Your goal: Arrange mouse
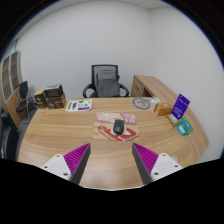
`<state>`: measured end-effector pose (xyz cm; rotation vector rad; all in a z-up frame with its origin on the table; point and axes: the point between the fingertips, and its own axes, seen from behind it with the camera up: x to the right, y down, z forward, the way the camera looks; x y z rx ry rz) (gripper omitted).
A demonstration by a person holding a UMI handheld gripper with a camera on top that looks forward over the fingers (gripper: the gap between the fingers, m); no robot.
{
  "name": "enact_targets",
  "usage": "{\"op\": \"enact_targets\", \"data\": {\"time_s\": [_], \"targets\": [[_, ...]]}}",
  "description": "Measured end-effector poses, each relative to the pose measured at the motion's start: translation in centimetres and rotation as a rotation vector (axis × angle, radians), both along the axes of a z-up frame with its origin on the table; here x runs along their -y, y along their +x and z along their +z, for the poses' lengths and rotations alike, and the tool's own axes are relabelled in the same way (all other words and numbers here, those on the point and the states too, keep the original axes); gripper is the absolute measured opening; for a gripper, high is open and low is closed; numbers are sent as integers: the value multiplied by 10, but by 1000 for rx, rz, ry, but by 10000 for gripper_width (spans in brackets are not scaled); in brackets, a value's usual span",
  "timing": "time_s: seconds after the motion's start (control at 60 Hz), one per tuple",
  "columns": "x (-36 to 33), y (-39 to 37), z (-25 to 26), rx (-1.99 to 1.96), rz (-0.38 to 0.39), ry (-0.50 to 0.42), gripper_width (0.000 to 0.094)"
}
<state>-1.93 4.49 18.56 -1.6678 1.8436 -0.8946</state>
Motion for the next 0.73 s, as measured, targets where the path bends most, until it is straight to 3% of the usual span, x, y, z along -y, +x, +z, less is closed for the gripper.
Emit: {"op": "enact_targets", "data": {"time_s": [0.267, 0.417, 0.733], "targets": [[-18, -117, 34, 2, -17, -5, 866], [-24, -135, 45, 22, -30, -14, 869], [-36, -141, 54, 32, 16, -62, 867]]}}
